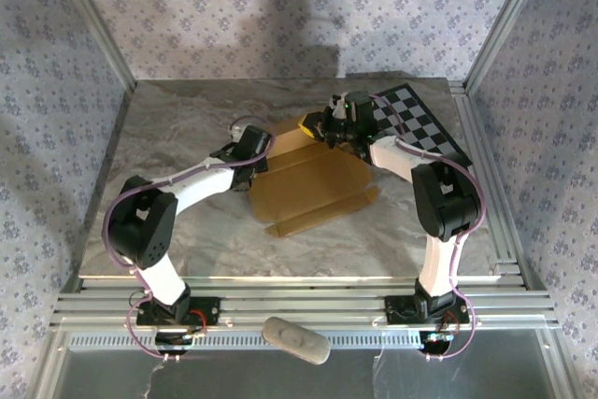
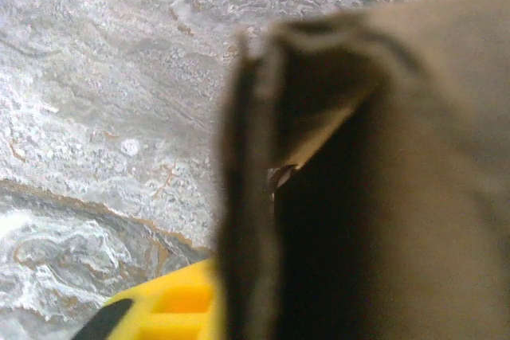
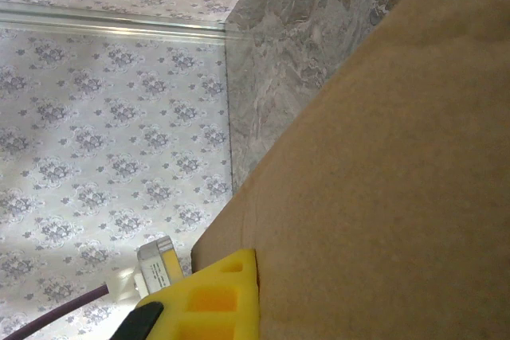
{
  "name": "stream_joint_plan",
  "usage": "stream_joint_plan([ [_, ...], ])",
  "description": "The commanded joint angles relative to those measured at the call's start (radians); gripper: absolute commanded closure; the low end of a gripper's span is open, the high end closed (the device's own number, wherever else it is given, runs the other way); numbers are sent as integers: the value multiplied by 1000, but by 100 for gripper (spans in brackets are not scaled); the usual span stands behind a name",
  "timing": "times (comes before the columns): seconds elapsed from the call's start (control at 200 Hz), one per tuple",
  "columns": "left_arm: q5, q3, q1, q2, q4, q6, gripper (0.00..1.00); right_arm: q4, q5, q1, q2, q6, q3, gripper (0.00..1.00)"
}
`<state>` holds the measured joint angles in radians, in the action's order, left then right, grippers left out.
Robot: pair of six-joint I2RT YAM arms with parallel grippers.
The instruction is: Fold the paper box
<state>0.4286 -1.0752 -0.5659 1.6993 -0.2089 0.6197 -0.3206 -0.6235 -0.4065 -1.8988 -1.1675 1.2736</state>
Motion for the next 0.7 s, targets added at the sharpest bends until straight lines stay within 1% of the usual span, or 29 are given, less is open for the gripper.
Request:
stream_joint_plan([
  [0.0, 36, -14, 9, 53, -46, 20, 73, 89, -67, -13, -11, 2, 28, 100],
  [0.29, 31, -55, 22, 133, -32, 22, 73, 126, -68, -11, -11, -3, 44, 100],
  [0.375, 34, -68, 28, 158, -40, 33, 81, 139, -62, -10, -9, -7, 51, 100],
  [0.46, 46, -81, 33, 179, -64, 62, 95, 154, -55, -9, -11, -17, 60, 100],
  [0.515, 53, -89, 41, 188, -81, 82, 99, 158, -49, -11, -13, -26, 65, 100],
  [0.7, 92, -121, 49, 212, -139, 119, 100, 173, -32, -14, -12, -48, 75, 100],
])
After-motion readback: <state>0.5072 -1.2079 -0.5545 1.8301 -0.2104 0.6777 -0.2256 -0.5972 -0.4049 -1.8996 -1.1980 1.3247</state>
